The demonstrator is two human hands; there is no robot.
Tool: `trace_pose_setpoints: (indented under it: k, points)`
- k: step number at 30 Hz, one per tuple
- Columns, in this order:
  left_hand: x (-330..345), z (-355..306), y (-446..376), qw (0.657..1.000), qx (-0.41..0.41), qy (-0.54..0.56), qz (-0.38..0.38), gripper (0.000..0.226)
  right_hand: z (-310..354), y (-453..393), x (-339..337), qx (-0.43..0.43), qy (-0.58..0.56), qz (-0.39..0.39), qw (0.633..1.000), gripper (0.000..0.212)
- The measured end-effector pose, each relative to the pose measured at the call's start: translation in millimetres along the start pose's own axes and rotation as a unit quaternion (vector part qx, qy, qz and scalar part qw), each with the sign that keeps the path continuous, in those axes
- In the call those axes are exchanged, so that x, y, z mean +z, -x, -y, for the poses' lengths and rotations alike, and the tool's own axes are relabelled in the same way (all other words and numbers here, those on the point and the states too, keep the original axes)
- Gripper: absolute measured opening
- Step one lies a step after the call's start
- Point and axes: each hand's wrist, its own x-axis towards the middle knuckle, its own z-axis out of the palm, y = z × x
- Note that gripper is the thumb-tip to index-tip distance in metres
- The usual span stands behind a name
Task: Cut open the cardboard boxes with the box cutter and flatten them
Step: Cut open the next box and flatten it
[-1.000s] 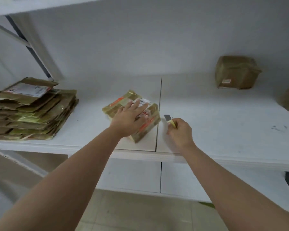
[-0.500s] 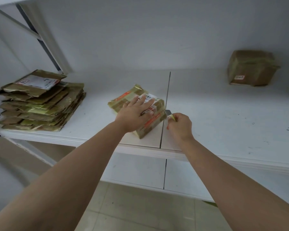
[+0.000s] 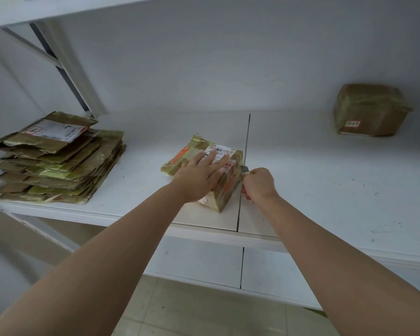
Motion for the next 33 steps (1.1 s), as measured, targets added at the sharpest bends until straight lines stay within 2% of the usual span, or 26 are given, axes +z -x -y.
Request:
trace_pose_setpoints:
  k: [4,7,13,18,21,23,26,28,33]
  points:
    - [2,1,0,1.0,0.002,-0.001,-0.007,0.049,5,19,-1,0.017,-0.006,0.056,0.998,0.015]
    - [3,1,0,1.0,0.004,-0.006,-0.011,0.049,8,41,6,-0.012,0.036,0.119,0.992,0.017]
    - [2,1,1,1.0,0.001,0.017,-0.005,0.051,6,59,1,-0.016,0.075,0.151,0.986,0.021]
    - [-3,1,1,1.0,0.005,0.016,0.015,0.058,9,72,-20,-0.018,0.081,0.231,0.969,0.01]
    - [-6,2,2,0.999,0.013,0.029,0.014,0.058,11,73,-38,-0.026,0.113,0.249,0.962,0.009]
    - [-8,3,3,0.999,0.03,0.034,0.015,0.057,8,68,-50,-0.02,0.104,0.233,0.967,0.007]
    - [-14,3,3,0.994,0.095,0.03,0.036,0.056,-2,50,-65,-0.029,0.039,0.103,0.993,0.015]
    - [-19,2,2,0.991,0.124,0.034,0.041,0.057,-8,37,-69,-0.058,0.042,0.037,0.997,0.017]
    - [-14,-3,6,0.987,0.081,0.136,0.024,0.059,-31,26,-62,-0.115,0.142,-0.003,0.983,0.013]
